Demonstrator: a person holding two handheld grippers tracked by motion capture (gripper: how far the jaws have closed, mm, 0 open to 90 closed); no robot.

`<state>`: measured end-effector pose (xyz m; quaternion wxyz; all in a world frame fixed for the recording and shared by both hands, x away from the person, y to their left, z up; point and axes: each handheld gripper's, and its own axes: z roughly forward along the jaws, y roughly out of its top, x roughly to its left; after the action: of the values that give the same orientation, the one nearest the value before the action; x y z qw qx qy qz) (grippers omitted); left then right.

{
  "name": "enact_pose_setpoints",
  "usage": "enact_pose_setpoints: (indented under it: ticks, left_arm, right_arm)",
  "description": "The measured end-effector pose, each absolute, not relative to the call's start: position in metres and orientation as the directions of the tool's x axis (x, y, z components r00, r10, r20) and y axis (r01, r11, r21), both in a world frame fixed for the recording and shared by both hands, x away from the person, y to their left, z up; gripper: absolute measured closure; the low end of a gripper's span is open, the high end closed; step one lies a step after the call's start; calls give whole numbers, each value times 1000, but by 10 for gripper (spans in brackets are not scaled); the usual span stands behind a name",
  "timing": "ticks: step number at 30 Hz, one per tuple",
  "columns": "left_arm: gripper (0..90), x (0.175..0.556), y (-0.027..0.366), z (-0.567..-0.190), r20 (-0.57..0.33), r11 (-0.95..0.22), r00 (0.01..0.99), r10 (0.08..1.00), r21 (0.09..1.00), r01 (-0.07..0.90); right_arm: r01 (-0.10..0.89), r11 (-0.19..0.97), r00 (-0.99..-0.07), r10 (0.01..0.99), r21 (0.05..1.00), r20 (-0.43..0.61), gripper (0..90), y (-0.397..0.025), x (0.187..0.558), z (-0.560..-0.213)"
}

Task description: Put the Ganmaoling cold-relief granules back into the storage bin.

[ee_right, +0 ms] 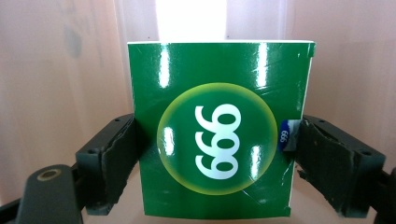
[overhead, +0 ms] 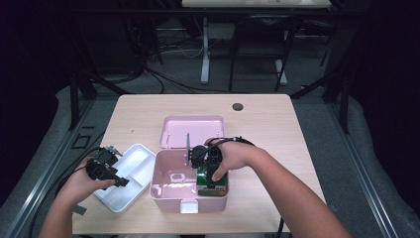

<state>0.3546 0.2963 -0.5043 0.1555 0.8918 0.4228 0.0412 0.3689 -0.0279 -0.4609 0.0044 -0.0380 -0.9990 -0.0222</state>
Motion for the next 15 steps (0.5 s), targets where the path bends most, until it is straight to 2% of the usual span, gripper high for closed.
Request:
enact_pose_setpoints:
  ticks: [15]
  left_arm:
    - [333,355,296,-506,-63,-594,638,768,306,744]
  right_arm:
    - [82,996,-997,82,35,16,158,-27,372,-467]
